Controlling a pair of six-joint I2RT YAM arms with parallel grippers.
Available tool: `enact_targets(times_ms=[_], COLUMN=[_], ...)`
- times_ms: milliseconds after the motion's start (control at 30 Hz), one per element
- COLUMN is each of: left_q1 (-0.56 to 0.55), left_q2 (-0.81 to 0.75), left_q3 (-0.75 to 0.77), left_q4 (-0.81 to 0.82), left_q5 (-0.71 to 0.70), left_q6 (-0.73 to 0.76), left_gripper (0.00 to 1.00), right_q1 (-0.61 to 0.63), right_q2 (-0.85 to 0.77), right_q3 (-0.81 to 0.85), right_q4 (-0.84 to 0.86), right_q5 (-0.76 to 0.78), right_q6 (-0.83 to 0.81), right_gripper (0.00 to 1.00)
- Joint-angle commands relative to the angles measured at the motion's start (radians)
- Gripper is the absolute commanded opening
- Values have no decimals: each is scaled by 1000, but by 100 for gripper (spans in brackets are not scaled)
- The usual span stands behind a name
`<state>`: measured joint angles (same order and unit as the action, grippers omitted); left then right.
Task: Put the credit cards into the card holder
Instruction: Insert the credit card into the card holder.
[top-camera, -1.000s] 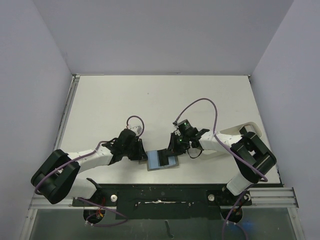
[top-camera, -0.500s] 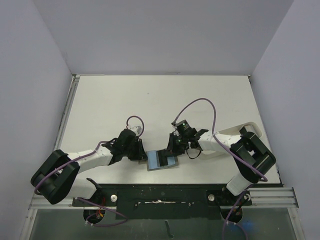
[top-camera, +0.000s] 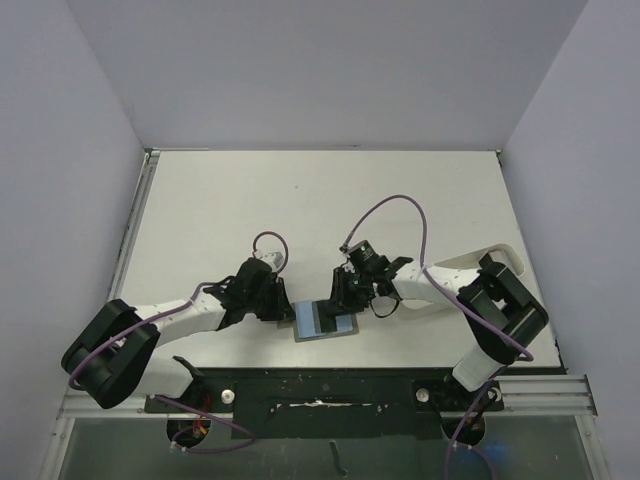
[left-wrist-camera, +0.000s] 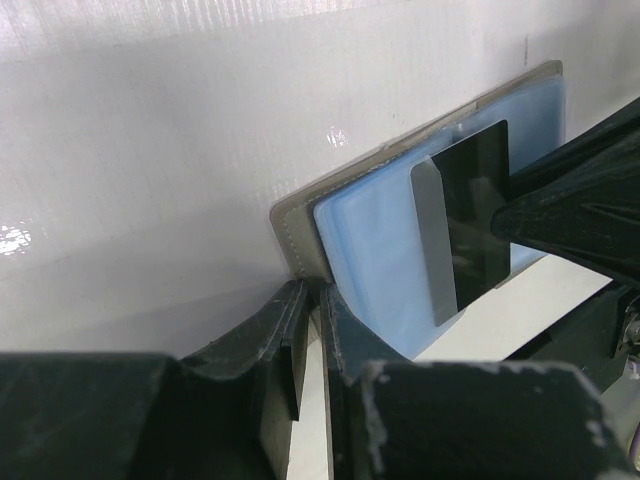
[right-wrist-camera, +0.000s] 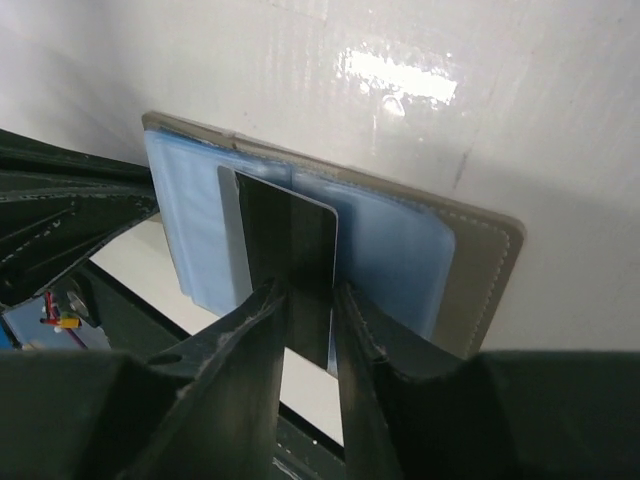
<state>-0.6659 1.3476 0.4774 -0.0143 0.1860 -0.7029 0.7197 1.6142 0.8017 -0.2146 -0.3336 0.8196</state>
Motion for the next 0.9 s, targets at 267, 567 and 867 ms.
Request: enact_targets(times_ms=[267, 567, 867], left_q1=[-4, -4, -4], left_q2=[-16, -16, -14], left_q3=[-15, -10, -10], left_q4=[-18, -27, -15], left_q5=[-28, -26, -13], left_q6=[10, 8, -1], left_gripper=[11, 11, 11], right_q1=[-25, 7, 19], right_q2=[-56, -20, 1], right_q3=[8, 12, 13], right_q4=[-32, 14, 76], right_q5=[37, 15, -20], right_q6=[-18, 10, 45], right_gripper=[38, 39, 40])
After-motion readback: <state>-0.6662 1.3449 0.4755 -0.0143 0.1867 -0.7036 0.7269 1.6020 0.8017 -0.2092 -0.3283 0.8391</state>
